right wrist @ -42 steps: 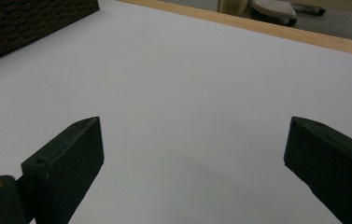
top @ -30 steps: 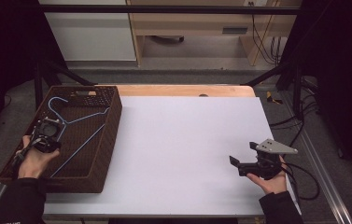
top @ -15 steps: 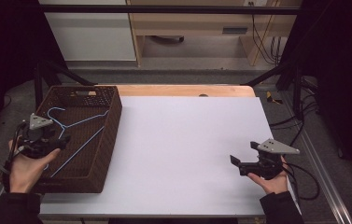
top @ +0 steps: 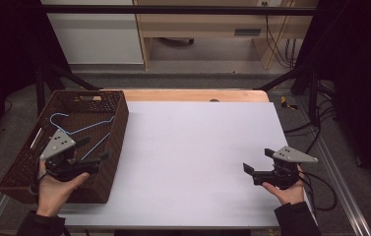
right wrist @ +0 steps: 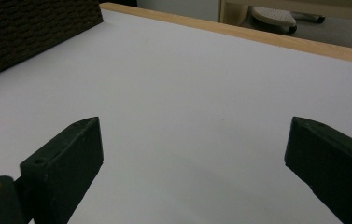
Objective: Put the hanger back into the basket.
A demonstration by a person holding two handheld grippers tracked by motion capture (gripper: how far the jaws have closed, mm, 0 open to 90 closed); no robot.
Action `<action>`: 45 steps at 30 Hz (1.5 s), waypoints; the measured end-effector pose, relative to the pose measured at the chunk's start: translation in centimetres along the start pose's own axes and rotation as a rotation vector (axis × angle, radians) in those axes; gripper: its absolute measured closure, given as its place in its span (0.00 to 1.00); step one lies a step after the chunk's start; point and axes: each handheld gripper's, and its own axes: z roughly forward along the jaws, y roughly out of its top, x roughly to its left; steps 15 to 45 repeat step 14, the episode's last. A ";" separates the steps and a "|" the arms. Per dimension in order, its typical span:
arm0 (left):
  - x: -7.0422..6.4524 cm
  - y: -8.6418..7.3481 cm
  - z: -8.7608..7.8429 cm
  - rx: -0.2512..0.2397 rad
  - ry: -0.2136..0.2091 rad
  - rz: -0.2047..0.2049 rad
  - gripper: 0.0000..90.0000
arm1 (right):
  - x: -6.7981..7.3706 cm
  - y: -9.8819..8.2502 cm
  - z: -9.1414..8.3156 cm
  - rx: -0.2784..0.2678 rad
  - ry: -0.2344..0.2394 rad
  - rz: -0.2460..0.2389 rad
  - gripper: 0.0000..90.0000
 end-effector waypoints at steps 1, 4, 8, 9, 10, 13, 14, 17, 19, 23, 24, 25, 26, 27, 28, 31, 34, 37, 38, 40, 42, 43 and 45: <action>-0.4 -0.1 0.2 -0.002 -0.015 0.007 0.18 | 0.0 0.0 0.0 0.000 0.000 0.000 0.05; -1.6 -0.6 1.0 -0.009 -0.054 0.026 0.15 | 0.0 0.0 -0.1 -0.006 0.006 -0.001 0.05; -2.8 -1.3 1.8 -0.021 -0.107 0.034 0.14 | 0.0 0.0 -0.3 -0.019 0.010 -0.001 0.05; -3.1 -1.6 1.9 -0.019 -0.118 0.037 0.14 | 0.0 0.0 -0.3 -0.024 0.011 -0.002 0.05; -3.3 -1.8 2.1 -0.016 -0.126 0.038 0.14 | 0.0 0.0 -0.4 -0.028 0.013 -0.005 0.05; -3.7 -2.5 2.7 -0.007 -0.144 0.038 0.13 | 0.0 0.0 -0.5 -0.039 0.016 -0.004 0.05; -3.8 -2.7 2.8 -0.009 -0.148 0.033 0.13 | 0.0 0.0 -0.5 -0.040 0.016 -0.003 0.05; -3.8 -2.7 2.8 -0.009 -0.148 0.033 0.13 | 0.0 0.0 -0.5 -0.040 0.016 -0.003 0.05; -3.8 -2.7 2.8 -0.009 -0.148 0.033 0.13 | 0.0 0.0 -0.5 -0.040 0.016 -0.003 0.05; -3.8 -2.7 2.8 -0.009 -0.148 0.033 0.13 | 0.0 0.0 -0.5 -0.040 0.016 -0.003 0.05; -3.8 -2.7 2.8 -0.009 -0.148 0.033 0.13 | 0.0 0.0 -0.5 -0.040 0.016 -0.003 0.05; -3.8 -2.7 2.8 -0.009 -0.148 0.033 0.13 | 0.0 0.0 -0.5 -0.040 0.016 -0.003 0.05; -3.8 -2.7 2.8 -0.009 -0.148 0.033 0.13 | 0.0 0.0 -0.5 -0.040 0.016 -0.003 0.05; -3.8 -2.7 2.8 -0.009 -0.148 0.033 0.13 | 0.0 0.0 -0.5 -0.040 0.016 -0.003 0.05; -3.8 -2.7 2.8 -0.009 -0.148 0.033 0.13 | 0.0 0.0 -0.5 -0.040 0.016 -0.003 0.05; -3.8 -2.7 2.8 -0.009 -0.148 0.033 0.13 | 0.0 0.0 -0.5 -0.040 0.016 -0.003 0.05; -3.8 -2.7 2.8 -0.009 -0.148 0.033 0.13 | 0.0 0.0 -0.5 -0.040 0.016 -0.003 0.05; -3.8 -2.7 2.8 -0.009 -0.148 0.033 0.13 | 0.0 0.0 -0.5 -0.040 0.016 -0.003 0.05; -3.8 -2.7 2.8 -0.009 -0.148 0.033 0.13 | 0.0 0.0 -0.5 -0.040 0.016 -0.003 0.05; -3.8 -2.7 2.8 -0.009 -0.148 0.033 0.13 | 0.0 0.0 -0.5 -0.040 0.016 -0.003 0.05; -3.8 -2.7 2.8 -0.009 -0.148 0.033 0.13 | 0.0 0.0 -0.5 -0.040 0.016 -0.003 0.05; -3.8 -2.7 2.8 -0.009 -0.148 0.033 0.13 | 0.0 0.0 -0.5 -0.040 0.016 -0.003 0.05; -3.8 -2.7 2.8 -0.009 -0.148 0.033 0.13 | 0.0 0.0 -0.5 -0.040 0.016 -0.003 0.05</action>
